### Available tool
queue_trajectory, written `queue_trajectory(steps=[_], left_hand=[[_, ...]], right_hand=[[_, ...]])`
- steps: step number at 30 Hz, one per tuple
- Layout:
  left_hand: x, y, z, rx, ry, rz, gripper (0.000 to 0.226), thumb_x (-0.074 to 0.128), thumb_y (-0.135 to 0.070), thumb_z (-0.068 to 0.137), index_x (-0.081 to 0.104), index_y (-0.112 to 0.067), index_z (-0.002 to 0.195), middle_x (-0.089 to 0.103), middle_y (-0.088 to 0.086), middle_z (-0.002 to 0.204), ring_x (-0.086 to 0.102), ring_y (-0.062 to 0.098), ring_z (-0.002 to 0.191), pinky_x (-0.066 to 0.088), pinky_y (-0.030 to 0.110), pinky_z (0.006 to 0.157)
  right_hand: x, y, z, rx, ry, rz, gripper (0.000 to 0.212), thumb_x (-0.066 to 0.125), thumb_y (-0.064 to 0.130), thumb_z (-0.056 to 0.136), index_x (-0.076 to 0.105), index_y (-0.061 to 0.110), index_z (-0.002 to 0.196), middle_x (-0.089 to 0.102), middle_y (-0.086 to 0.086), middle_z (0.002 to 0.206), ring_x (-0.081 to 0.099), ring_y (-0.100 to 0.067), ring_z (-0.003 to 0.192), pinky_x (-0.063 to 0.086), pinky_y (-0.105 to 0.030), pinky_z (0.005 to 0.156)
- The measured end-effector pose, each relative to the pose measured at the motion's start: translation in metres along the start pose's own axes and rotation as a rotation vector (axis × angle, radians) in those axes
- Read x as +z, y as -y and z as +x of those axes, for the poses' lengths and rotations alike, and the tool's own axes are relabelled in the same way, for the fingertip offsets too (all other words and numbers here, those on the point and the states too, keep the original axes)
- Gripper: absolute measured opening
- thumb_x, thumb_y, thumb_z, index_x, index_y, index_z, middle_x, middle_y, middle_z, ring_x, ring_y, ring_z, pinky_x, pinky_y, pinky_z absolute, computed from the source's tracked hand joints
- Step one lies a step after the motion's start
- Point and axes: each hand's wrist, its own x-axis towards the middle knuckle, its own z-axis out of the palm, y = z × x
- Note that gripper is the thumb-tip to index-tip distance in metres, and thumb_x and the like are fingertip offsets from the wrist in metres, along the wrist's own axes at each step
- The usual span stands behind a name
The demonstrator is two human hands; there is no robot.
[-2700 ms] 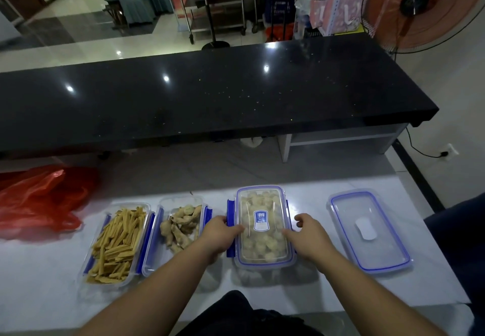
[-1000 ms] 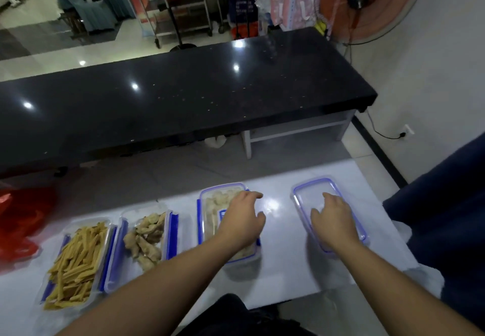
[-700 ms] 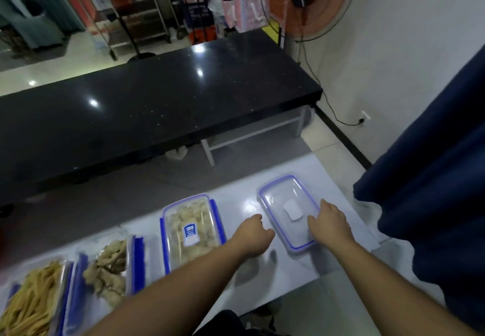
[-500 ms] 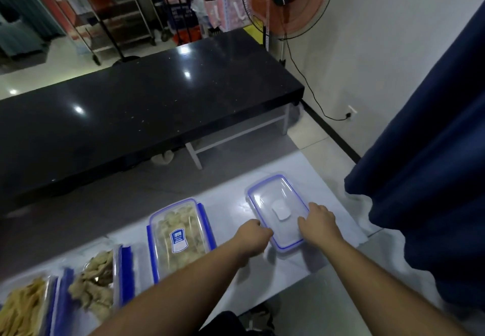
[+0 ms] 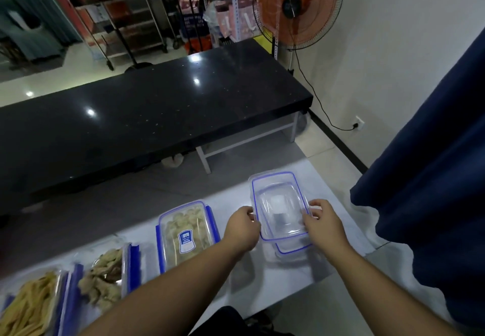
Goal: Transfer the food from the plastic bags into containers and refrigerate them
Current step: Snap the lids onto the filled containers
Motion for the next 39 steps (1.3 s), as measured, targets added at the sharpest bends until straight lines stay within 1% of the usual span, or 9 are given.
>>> queue_trajectory(steps=[2,6,9,12,19,24,28,33,39], left_hand=[[-0.013,-0.001,-0.002,0.018,-0.039,-0.028,0.039,0.058,-0.006,0.093,0.063,-0.013,0.131,0.070,-0.001,0.104,0.071,0.026,0.095,0.060,0.036,0.081],[-0.042,-0.001,-0.009,0.029,-0.117,-0.050,0.031,0.057,-0.006,0.089,0.069,-0.015,0.116,0.074,0.002,0.098,0.071,0.028,0.091,0.059,0.040,0.084],[-0.067,0.004,-0.017,0.039,-0.221,-0.083,0.035,0.063,-0.012,0.089,0.067,-0.021,0.122,0.069,0.001,0.120,0.069,0.023,0.100,0.058,0.036,0.090],[-0.092,0.012,-0.028,0.086,-0.348,-0.068,0.050,0.064,-0.018,0.095,0.056,-0.019,0.144,0.049,0.000,0.145,0.058,0.016,0.121,0.043,0.022,0.099],[-0.139,0.025,-0.069,0.096,-0.396,-0.470,0.050,0.058,-0.045,0.103,0.050,-0.032,0.150,0.059,-0.008,0.144,0.057,0.008,0.127,0.051,0.037,0.108],[-0.175,0.059,-0.088,0.095,-0.486,-0.752,0.040,0.065,-0.036,0.101,0.054,-0.026,0.139,0.067,-0.012,0.119,0.069,-0.011,0.093,0.058,0.015,0.082],[-0.204,0.097,-0.098,0.049,-0.573,-0.843,0.025,0.068,-0.031,0.100,0.063,-0.023,0.123,0.075,-0.002,0.113,0.075,0.012,0.100,0.063,0.043,0.091],[-0.241,0.149,-0.116,0.030,-0.481,-0.928,0.016,0.059,-0.025,0.105,0.070,-0.020,0.115,0.079,0.003,0.106,0.077,0.023,0.099,0.064,0.049,0.088],[-0.273,0.203,-0.124,-0.009,-0.390,-1.019,0.021,0.048,-0.006,0.103,0.063,-0.007,0.117,0.077,0.010,0.114,0.076,0.038,0.102,0.063,0.058,0.085]], right_hand=[[0.007,0.013,-0.001,0.006,0.024,0.160,0.025,0.061,0.008,0.100,0.058,0.015,0.124,0.070,-0.005,0.114,0.069,-0.010,0.074,0.053,-0.016,0.060],[0.030,0.043,-0.004,0.032,0.134,0.375,0.032,0.064,0.007,0.099,0.062,0.012,0.130,0.076,-0.006,0.109,0.079,-0.025,0.084,0.063,-0.046,0.085],[0.053,0.070,-0.010,-0.004,0.189,0.469,0.028,0.064,0.006,0.099,0.061,0.014,0.126,0.076,-0.011,0.106,0.079,-0.028,0.082,0.065,-0.039,0.073],[0.080,0.090,-0.021,-0.123,0.209,0.433,0.031,0.064,0.009,0.100,0.059,0.016,0.129,0.076,-0.007,0.109,0.078,-0.022,0.079,0.062,-0.036,0.068],[0.147,0.121,-0.077,-0.450,0.379,0.118,0.032,0.065,0.020,0.098,0.064,0.048,0.114,0.076,0.017,0.099,0.075,-0.009,0.085,0.064,-0.036,0.078],[0.190,0.133,-0.129,-0.620,0.539,0.011,0.031,0.065,0.028,0.100,0.062,0.040,0.128,0.072,0.021,0.105,0.067,0.005,0.090,0.059,-0.019,0.072],[0.224,0.133,-0.155,-0.710,0.637,-0.124,0.047,0.067,0.041,0.095,0.056,0.039,0.140,0.065,0.022,0.122,0.063,0.001,0.107,0.056,-0.021,0.085],[0.264,0.133,-0.173,-0.657,0.613,-0.155,0.035,0.054,0.040,0.103,0.056,0.034,0.138,0.060,0.015,0.131,0.057,-0.006,0.120,0.051,-0.040,0.104],[0.305,0.126,-0.183,-0.303,0.553,-0.225,0.053,0.052,0.038,0.105,0.043,0.019,0.154,0.057,0.003,0.146,0.059,-0.018,0.122,0.045,-0.035,0.099]])
